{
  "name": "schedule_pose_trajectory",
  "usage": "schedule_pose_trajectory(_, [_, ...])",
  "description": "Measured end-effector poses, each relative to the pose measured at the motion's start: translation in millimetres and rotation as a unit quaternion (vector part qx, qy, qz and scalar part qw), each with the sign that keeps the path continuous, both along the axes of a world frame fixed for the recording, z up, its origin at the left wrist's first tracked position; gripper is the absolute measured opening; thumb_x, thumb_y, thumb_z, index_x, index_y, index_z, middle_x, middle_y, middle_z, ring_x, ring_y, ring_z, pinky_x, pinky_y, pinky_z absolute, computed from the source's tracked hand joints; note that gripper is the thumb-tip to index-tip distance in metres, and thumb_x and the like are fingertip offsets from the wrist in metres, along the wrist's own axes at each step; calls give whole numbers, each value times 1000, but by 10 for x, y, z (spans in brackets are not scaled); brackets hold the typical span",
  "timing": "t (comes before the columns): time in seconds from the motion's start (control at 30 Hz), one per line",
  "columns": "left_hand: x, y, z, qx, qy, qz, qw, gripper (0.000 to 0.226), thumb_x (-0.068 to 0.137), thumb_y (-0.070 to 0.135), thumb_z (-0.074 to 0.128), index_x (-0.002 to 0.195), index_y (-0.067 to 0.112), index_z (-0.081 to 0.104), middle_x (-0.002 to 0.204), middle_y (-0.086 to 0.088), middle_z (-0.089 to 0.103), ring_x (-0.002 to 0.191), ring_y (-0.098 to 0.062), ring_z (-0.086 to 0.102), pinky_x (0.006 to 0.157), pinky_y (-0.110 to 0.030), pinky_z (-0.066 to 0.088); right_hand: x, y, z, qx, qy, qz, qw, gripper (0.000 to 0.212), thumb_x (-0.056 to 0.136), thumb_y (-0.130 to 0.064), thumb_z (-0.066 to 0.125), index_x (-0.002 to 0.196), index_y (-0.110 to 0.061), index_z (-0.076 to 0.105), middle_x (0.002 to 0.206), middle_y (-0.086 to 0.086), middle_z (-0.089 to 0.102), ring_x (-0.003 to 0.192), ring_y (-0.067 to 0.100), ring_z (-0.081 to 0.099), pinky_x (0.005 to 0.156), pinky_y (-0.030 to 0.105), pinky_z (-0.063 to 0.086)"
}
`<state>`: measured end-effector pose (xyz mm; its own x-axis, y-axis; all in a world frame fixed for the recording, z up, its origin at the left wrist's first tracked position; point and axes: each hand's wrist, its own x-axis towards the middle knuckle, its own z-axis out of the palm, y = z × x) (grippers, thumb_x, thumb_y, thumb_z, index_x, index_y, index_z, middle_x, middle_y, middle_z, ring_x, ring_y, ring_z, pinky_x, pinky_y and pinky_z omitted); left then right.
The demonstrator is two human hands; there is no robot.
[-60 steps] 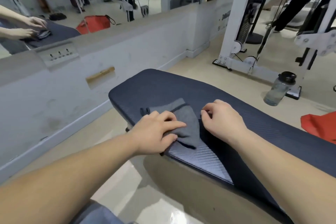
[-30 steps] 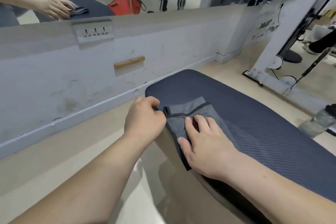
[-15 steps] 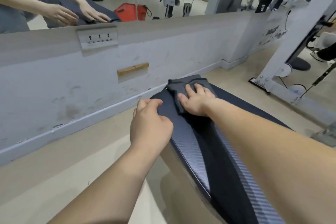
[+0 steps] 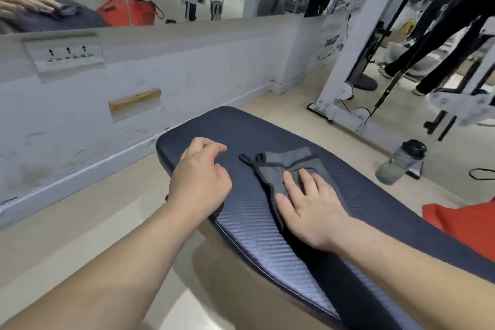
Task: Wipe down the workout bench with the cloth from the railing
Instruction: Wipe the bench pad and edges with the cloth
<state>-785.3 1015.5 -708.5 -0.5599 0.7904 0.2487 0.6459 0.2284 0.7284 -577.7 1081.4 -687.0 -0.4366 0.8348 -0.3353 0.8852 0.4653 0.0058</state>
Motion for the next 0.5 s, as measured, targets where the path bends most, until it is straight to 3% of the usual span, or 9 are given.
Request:
schedule_pose_trajectory(0.1, [49, -14, 24, -5, 1, -6, 1000, 41, 88, 10, 48, 120, 27, 67, 120, 17, 53, 115, -16, 56, 96, -40, 51, 26, -513, 104, -33, -14, 86, 996, 69, 105, -59, 9, 162, -31, -16, 171, 7, -20, 156, 29, -22, 127, 45, -10])
schedule_pose_trajectory(0.2, [124, -23, 30, -7, 14, -28, 999, 39, 89, 12, 49, 119, 28, 67, 119, 17, 54, 114, -16, 57, 95, -39, 51, 60, -392, 142, -51, -31, 101, 993, 72, 101, -68, 11, 161, -38, -17, 170, 1, -25, 156, 24, -26, 127, 43, -13])
schedule_pose_trajectory(0.27, [196, 0, 51, -10, 23, -45, 999, 38, 89, 12, 50, 120, 27, 67, 119, 16, 55, 112, -16, 58, 95, -37, 51, 127, -63, 108, -49, -36, 65, 996, 76, 99, -72, 13, 161, -39, -13, 171, 0, -23, 157, 24, -21, 127, 42, -11])
schedule_pose_trajectory(0.4, [371, 62, 81, -12, 29, -84, 996, 37, 92, 15, 53, 124, 28, 66, 116, 19, 52, 105, -13, 57, 89, -32, 49, 507, 699, -10, -5, 0, -100, 995, 80, 97, -75, 15, 164, -35, -2, 173, 6, -11, 160, 28, -7, 128, 42, -4])
schedule_pose_trajectory(0.5, [447, 109, 67, -15, 32, -104, 994, 36, 93, 17, 53, 123, 31, 66, 115, 23, 52, 98, -7, 56, 81, -28, 44, 830, 1014, -58, 23, 15, -181, 983, 83, 94, -78, 15, 164, -35, 5, 173, 12, 6, 158, 34, 9, 127, 46, 9])
